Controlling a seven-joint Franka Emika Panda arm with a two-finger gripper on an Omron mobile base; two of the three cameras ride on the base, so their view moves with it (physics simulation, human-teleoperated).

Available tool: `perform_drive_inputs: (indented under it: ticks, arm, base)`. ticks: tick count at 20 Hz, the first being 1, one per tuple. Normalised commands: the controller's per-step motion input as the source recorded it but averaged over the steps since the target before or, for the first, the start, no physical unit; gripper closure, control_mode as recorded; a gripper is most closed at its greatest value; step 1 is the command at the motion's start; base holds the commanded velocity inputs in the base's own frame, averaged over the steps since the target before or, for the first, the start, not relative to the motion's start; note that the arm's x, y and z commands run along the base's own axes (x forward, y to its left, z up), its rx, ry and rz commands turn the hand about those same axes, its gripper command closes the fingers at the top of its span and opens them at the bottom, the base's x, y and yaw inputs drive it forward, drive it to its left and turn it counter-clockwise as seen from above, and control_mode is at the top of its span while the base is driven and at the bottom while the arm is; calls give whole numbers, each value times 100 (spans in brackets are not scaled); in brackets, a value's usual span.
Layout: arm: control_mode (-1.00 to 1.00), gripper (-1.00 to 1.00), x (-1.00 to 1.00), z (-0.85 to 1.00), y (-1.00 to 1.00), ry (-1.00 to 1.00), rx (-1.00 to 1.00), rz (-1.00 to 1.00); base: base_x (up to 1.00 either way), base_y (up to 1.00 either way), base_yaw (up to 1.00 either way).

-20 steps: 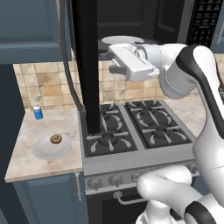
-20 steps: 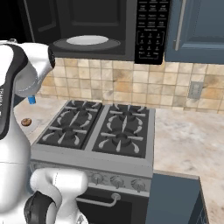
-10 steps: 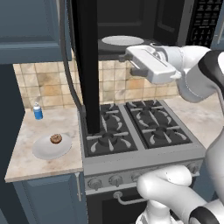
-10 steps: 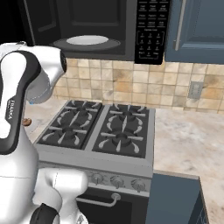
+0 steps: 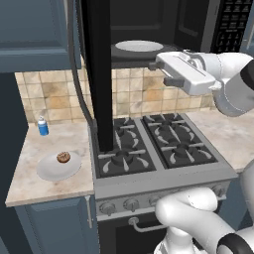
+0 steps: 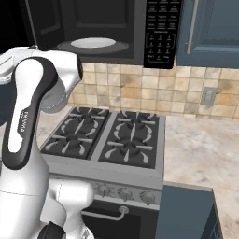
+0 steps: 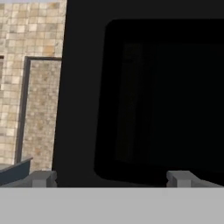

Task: Pick the mushroom from the counter and place it in the microwave. Then turn on the microwave.

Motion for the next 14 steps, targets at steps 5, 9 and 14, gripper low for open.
perform_drive_inputs:
  ticks: [5,9,14]
  arm:
    - [-100,-100,1,0,-5,4,0,-8]
    - [-100,-100,0,0,0,2,0,-11]
    - [-100,-100,0,0,0,0,0,-13]
  base:
    - [0,0,0]
    - [0,0,0]
    - [0,0,0]
